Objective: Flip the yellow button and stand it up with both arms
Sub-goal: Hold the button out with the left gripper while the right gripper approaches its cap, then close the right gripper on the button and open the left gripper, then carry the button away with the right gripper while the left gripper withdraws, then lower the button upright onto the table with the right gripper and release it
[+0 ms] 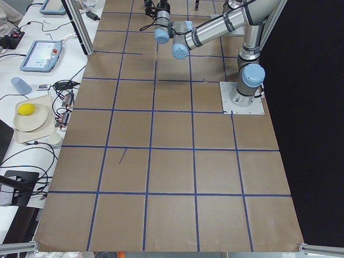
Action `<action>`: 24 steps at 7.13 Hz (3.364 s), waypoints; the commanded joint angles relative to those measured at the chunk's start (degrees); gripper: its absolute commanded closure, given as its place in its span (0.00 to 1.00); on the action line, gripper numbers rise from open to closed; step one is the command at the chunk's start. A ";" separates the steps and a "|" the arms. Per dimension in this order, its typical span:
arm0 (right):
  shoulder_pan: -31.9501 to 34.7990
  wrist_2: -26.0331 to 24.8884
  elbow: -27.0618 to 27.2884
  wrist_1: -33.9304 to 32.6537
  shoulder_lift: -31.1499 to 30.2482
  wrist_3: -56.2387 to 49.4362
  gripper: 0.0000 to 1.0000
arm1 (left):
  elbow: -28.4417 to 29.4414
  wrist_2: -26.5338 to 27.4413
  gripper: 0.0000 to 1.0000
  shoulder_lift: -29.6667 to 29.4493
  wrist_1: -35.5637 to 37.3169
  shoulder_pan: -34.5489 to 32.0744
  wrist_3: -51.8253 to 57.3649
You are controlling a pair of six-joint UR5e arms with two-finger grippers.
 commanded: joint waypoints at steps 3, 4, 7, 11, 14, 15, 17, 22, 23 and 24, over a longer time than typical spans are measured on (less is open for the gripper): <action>-0.06 1.08 -0.24 -0.07 -0.01 0.06 0.71 | 0.30 0.09 0.00 0.12 0.19 0.00 -5.65; -0.15 1.00 -0.33 -0.07 0.16 0.06 0.71 | 0.83 0.18 0.00 0.21 0.20 0.00 -9.00; -1.98 -1.54 -1.03 -0.95 0.34 -3.17 0.73 | 6.59 22.01 0.01 1.61 4.56 0.44 -22.30; -6.56 -19.76 -0.68 1.15 0.43 -37.62 0.73 | 11.28 52.01 0.01 4.67 9.96 -0.53 -39.96; -13.66 -32.53 3.96 3.09 0.34 -76.62 0.79 | 13.04 85.00 0.01 10.05 -3.47 -1.93 -38.21; -16.03 -36.49 4.76 3.00 0.43 -89.55 0.80 | 14.79 92.04 0.01 9.79 -6.89 -2.46 -34.64; -22.44 -36.62 8.00 1.96 0.43 -110.40 0.81 | 20.22 101.66 0.00 8.92 -14.62 -2.11 -25.17; -38.79 -35.31 16.72 -10.79 1.74 -161.05 0.81 | 22.73 101.95 0.00 10.57 -21.96 -1.50 -20.46; -40.73 -32.43 16.64 -10.88 3.58 -166.96 0.81 | 21.93 101.87 0.00 11.62 -21.86 -0.28 -20.11; -42.75 -30.06 16.63 -10.97 5.25 -175.46 0.81 | 21.66 101.69 0.00 12.07 -19.43 2.52 -20.02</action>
